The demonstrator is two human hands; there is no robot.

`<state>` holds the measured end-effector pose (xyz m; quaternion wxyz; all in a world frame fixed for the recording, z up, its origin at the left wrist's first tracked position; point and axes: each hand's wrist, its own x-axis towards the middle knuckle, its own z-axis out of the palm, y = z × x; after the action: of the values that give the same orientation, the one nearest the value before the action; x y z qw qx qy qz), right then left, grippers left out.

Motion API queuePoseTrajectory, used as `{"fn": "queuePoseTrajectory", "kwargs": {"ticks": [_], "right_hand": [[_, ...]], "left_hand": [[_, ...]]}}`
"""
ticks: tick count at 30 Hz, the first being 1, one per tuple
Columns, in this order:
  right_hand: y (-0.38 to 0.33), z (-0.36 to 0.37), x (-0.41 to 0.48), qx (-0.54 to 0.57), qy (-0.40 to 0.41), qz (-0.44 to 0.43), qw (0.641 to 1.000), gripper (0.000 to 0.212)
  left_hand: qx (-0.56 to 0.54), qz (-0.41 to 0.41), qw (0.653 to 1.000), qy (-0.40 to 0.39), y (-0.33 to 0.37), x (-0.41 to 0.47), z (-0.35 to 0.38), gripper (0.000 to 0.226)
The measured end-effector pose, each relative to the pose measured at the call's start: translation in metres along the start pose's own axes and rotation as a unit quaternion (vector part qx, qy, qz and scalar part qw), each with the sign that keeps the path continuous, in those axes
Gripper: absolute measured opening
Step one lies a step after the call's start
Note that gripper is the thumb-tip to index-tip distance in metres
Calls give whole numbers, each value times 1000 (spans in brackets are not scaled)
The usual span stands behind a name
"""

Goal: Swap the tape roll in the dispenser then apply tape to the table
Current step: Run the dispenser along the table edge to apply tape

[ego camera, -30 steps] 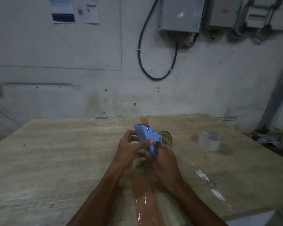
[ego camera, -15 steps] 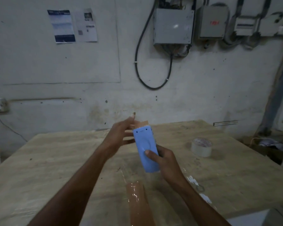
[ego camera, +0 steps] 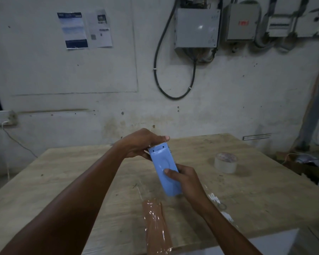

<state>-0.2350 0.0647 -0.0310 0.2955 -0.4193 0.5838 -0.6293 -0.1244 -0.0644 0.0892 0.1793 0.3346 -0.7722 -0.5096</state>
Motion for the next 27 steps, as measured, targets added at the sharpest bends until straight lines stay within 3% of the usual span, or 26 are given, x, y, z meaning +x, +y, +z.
{"fn": "queuePoseTrajectory", "kwargs": {"ticks": [5,14,22,24,27], "right_hand": [[-2,3,-2,18,9,9,1000,30],[-13,5,-12,27,23,20,999,9],[-25,8,-23,33,27,33,999,12],[-26,10,-27,35,37,44,998,20],[-25,16,-34,0,70,62,996,50]], "left_hand": [[10,-2,1000,6,4,-1,-2,43],[44,27,999,11,5,-8,-6,16],[80,50,993,71,6,-13,-5,21],[84,48,993,71,5,-17,-4,22],[90,32,993,70,-2,-24,-2,25]]}}
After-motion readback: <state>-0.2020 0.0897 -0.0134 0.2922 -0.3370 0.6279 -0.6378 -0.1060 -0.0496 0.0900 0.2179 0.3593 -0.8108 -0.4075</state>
